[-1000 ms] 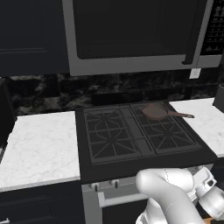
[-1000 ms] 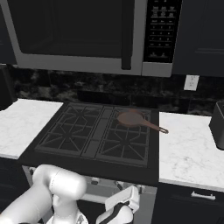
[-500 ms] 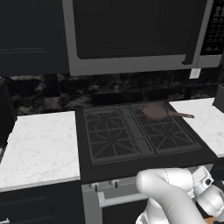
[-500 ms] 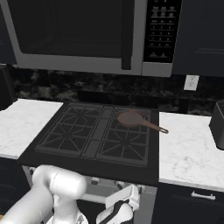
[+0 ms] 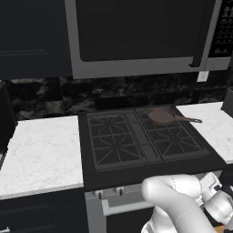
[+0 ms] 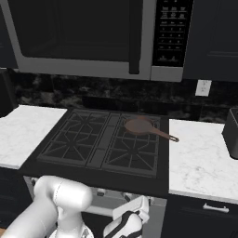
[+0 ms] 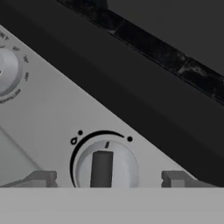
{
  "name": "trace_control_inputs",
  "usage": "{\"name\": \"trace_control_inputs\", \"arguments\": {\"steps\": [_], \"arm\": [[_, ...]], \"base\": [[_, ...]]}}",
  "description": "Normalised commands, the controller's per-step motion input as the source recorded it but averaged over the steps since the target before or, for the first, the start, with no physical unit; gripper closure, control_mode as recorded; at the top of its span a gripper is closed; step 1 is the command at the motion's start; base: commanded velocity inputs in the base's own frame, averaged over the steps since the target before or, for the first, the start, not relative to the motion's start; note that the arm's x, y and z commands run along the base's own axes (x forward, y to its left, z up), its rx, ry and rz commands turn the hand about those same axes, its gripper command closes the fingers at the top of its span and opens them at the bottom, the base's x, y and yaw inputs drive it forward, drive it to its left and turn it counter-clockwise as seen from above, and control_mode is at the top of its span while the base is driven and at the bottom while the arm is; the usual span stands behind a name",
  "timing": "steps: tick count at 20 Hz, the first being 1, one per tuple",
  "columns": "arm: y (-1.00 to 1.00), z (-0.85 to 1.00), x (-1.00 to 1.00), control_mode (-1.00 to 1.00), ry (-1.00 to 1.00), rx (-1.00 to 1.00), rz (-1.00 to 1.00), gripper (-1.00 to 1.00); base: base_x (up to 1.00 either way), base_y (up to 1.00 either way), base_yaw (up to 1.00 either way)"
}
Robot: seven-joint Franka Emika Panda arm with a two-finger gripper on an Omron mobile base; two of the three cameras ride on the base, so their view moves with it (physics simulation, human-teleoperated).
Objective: Turn off the rear right burner of the stove.
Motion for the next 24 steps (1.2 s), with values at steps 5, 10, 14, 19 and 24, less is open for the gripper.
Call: {"name": "trace_control_inputs", "arguments": {"steps": [5,10,14,19,24], "arm": [[0.06,0.0,0.0,-1.0,0.0,0.0,0.0,1.0],[0.0,0.05,0.0,-1.0,0.0,0.0,0.0,1.0],[0.0,0.32,0.0,-1.0,0.0,0.16,0.0,1.0],[-0.11,0.53,0.0,-1.0,0.0,0.5,-0.03,1.0],[-0.24,0.6,0.0,-1.0,-0.01,0.56,-0.01,1.0]], "base": [[0.0,0.0,0.0],[0.0,0.0,0.0],[0.0,0.0,0.0],[0.0,0.0,0.0],[0.0,0.0,0.0]]}}
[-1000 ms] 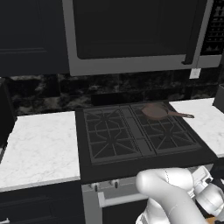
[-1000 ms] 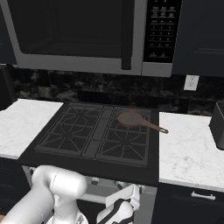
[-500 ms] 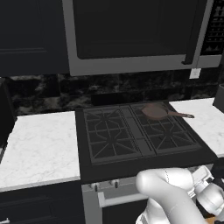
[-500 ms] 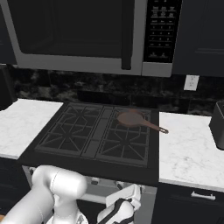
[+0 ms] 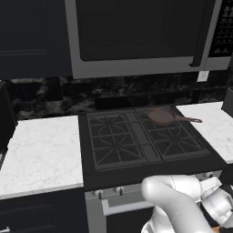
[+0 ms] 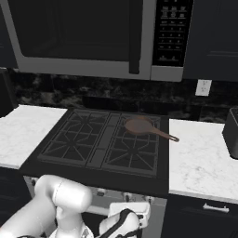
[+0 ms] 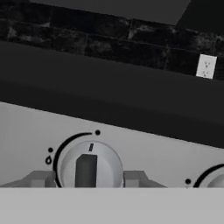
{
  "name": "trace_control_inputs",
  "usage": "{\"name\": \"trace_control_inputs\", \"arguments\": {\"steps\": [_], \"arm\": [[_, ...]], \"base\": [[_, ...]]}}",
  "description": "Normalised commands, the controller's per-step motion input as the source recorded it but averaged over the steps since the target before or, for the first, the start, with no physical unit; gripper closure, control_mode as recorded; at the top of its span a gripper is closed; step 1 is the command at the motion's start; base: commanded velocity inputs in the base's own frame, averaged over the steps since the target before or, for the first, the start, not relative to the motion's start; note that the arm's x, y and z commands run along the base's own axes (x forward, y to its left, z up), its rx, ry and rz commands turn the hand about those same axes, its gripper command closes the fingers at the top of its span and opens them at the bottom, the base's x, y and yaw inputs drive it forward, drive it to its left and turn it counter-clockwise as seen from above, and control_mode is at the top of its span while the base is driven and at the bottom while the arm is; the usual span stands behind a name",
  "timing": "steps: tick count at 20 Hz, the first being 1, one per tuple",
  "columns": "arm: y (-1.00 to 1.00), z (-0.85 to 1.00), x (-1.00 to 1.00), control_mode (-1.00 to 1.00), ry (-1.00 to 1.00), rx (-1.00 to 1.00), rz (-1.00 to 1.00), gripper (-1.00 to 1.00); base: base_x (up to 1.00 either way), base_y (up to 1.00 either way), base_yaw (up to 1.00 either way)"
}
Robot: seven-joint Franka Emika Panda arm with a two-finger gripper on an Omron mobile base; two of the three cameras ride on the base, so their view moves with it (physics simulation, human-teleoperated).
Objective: Turn off the rear right burner of the stove.
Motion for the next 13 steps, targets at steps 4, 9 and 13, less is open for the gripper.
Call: {"name": "trace_control_inputs", "arguments": {"steps": [4,9,13], "arm": [[-0.28,0.57,0.0,-1.0,-0.02,0.45,0.0,1.0],[-0.2,0.27,0.0,-1.0,0.01,0.28,0.0,1.0],[0.0,0.0,0.0,-1.0,0.0,0.0,0.0,1.0]], "base": [[0.0,0.0,0.0],[0.0,0.0,0.0],[0.0,0.0,0.0]]}}
